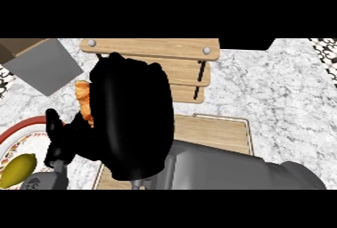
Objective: Pick the croissant from the tray and place it in the tiered shelf
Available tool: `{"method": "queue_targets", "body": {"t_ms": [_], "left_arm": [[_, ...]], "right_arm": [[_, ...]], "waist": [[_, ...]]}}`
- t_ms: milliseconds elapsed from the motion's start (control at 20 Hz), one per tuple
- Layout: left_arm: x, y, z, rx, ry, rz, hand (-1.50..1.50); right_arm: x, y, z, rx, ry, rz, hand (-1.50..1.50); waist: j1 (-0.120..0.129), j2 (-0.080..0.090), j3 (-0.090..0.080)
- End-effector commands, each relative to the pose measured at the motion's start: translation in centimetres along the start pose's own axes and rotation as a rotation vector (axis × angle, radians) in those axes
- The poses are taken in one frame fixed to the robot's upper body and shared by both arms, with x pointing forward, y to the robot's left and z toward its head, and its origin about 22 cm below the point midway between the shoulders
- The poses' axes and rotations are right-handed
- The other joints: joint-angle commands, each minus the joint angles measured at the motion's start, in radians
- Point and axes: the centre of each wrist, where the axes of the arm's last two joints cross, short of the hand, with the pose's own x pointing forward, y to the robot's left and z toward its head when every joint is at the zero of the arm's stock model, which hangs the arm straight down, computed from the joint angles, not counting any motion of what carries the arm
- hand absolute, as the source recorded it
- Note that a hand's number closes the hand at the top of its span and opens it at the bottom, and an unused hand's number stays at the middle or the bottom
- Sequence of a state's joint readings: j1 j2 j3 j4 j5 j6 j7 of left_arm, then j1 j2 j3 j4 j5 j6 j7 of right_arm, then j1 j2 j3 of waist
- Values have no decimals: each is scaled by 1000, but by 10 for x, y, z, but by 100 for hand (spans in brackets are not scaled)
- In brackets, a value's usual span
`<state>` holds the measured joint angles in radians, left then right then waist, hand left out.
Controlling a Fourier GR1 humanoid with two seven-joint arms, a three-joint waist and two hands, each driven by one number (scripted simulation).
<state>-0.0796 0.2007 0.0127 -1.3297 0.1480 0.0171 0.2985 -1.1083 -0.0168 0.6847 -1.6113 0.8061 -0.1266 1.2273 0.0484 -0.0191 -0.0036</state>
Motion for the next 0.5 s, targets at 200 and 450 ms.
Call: {"method": "queue_targets", "body": {"t_ms": [200,450], "left_arm": [[1,-1,2,14,-1,19,0],[-1,-5,-6,25,4,17,0]], "right_arm": [[52,-54,-45,-95,258,-57,150],[67,-69,-77,-113,269,-52,150]], "waist": [[-15,6,0],[-30,18,0]]}}
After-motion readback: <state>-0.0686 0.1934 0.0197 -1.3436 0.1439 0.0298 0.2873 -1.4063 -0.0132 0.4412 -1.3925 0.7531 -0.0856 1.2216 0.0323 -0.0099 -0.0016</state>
